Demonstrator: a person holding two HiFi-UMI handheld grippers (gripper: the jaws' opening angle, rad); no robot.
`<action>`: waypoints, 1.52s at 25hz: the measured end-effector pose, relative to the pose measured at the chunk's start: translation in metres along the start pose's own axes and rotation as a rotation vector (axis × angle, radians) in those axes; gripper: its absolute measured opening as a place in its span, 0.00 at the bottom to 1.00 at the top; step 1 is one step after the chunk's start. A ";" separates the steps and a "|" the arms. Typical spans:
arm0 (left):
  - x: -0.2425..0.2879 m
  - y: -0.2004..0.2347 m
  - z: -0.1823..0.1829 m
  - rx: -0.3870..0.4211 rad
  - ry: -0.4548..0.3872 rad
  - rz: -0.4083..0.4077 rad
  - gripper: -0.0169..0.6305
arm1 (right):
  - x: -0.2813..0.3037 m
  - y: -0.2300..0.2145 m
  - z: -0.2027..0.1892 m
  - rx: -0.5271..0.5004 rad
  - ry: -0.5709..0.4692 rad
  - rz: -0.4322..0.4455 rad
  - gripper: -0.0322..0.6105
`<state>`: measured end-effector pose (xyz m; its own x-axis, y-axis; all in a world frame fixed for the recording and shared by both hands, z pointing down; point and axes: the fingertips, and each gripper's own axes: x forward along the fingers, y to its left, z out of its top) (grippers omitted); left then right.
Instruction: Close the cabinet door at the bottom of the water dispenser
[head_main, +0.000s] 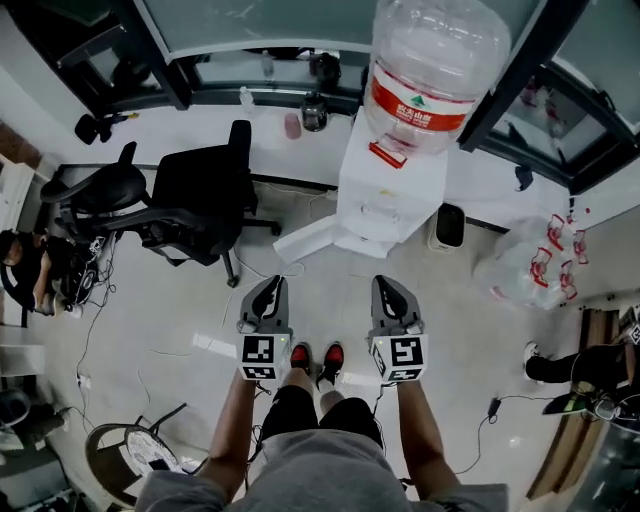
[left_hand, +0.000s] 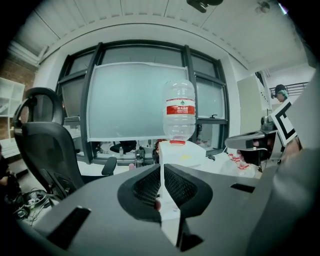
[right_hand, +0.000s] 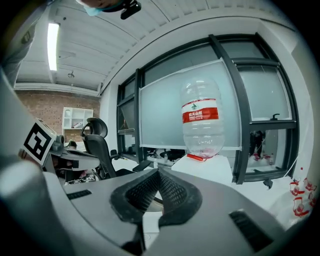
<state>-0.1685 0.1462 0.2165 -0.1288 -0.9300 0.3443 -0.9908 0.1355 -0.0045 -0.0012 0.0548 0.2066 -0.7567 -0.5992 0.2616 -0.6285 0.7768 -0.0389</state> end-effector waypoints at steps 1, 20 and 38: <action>0.007 0.005 -0.006 -0.003 0.008 0.002 0.09 | 0.009 0.000 -0.005 0.005 0.007 0.005 0.07; 0.182 0.105 -0.194 -0.086 0.174 -0.008 0.09 | 0.214 0.019 -0.186 0.072 0.157 0.063 0.07; 0.264 0.157 -0.385 -0.139 0.295 -0.009 0.09 | 0.313 0.033 -0.378 0.074 0.330 0.108 0.07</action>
<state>-0.3417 0.0537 0.6677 -0.0819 -0.7948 0.6013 -0.9739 0.1919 0.1211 -0.1909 -0.0344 0.6514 -0.7286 -0.4099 0.5488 -0.5681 0.8092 -0.1498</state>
